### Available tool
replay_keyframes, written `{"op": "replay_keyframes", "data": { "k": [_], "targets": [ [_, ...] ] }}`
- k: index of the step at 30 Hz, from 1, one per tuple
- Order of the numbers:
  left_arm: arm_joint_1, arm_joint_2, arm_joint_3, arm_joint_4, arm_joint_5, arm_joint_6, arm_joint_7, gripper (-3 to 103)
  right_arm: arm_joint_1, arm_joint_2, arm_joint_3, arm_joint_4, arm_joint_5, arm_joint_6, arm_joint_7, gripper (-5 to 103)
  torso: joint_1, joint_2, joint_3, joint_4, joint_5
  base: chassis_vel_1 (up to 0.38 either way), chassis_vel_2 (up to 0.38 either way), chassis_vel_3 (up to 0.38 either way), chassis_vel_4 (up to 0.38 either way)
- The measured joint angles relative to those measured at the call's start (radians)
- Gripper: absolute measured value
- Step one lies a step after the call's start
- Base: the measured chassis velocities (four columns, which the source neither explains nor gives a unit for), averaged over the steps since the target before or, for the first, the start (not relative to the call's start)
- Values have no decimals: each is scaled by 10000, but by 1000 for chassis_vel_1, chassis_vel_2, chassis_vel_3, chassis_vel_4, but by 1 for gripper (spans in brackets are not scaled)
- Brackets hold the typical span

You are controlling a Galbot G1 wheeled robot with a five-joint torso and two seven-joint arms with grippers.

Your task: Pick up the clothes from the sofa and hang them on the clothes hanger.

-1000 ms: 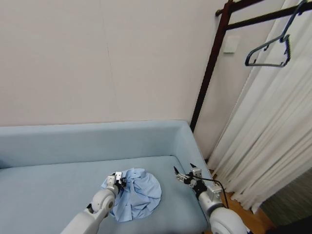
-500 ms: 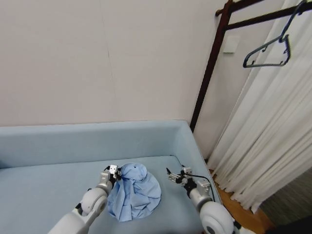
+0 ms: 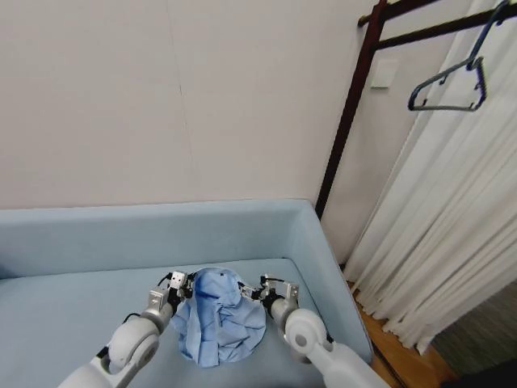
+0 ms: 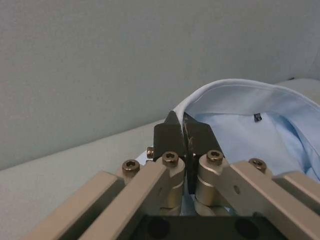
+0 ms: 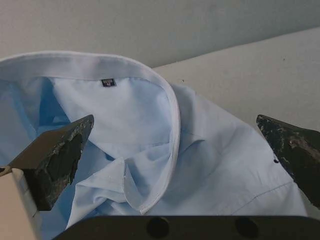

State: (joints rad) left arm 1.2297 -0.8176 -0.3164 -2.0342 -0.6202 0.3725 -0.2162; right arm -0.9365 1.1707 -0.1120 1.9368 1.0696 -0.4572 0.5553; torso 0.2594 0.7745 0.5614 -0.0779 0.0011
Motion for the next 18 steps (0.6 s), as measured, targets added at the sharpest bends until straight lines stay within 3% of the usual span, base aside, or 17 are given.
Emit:
{"op": "replay_keyframes", "data": {
  "k": [8, 18],
  "targets": [
    [37, 194, -201, -29, -193, -167, 174, 0, -43, 500, -189, -63, -9, -39, 324, 100, 0, 1, -1, -2, 2, 0, 0, 0, 0],
    [609, 352, -433, -446, -198, -360, 312, 0, 572, 1307, -579, -148, 647, -112, 1836, 100, 0, 0, -1, 2, 1, 0, 0, 0, 0]
  ]
}}
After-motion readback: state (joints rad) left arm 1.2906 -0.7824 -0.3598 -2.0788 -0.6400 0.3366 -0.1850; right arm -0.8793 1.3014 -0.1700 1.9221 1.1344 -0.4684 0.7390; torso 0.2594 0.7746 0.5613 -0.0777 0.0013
